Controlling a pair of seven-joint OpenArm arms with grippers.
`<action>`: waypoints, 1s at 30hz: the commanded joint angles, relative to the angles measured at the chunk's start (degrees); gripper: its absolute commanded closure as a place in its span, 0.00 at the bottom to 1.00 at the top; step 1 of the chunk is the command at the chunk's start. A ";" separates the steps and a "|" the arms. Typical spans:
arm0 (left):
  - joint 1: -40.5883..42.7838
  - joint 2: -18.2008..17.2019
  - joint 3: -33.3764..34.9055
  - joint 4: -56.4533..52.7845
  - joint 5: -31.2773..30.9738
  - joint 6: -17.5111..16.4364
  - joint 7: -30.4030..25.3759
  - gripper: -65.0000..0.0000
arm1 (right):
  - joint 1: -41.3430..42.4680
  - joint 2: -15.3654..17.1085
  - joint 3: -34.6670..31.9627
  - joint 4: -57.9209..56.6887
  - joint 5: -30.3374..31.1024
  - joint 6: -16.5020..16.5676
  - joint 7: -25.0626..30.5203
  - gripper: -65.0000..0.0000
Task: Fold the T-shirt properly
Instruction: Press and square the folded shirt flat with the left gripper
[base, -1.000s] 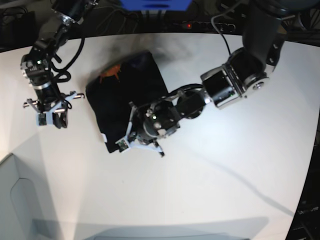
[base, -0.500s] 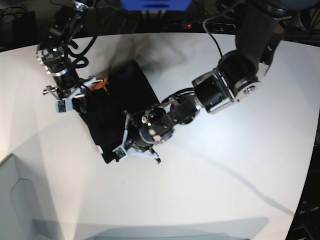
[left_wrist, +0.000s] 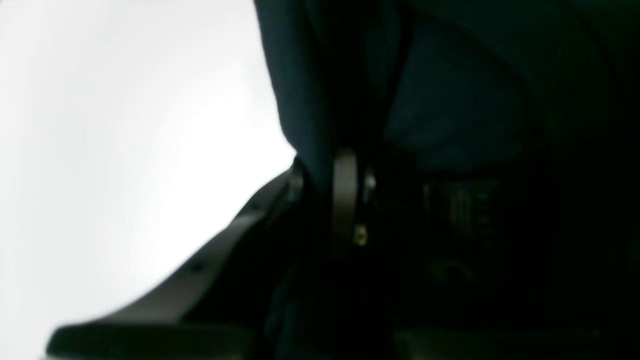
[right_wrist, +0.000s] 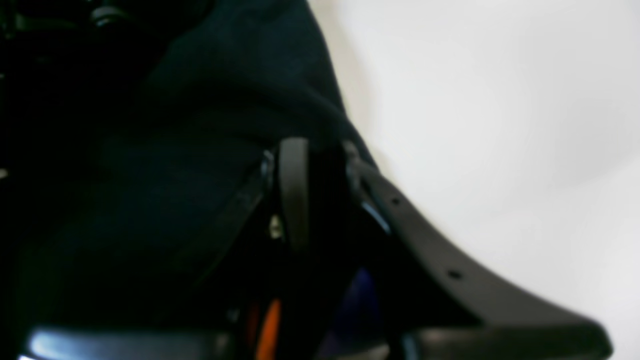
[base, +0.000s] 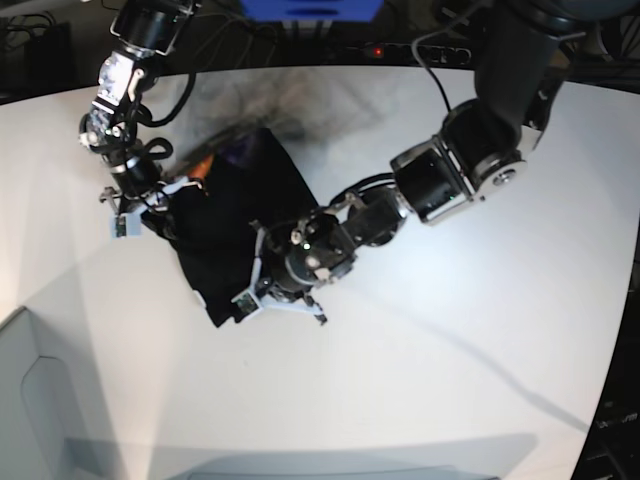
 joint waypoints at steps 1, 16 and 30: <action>-0.27 -1.05 0.19 -0.48 0.79 -0.01 5.22 1.00 | -0.06 0.55 1.06 2.77 -0.27 0.23 0.10 0.87; -1.50 9.94 4.85 0.93 24.09 -13.90 5.13 1.00 | -0.94 -2.00 18.91 23.34 3.60 0.23 -6.05 0.87; -1.94 13.89 5.11 3.04 36.66 -13.81 5.39 0.28 | -5.16 -4.64 21.90 23.70 3.60 0.23 -6.22 0.87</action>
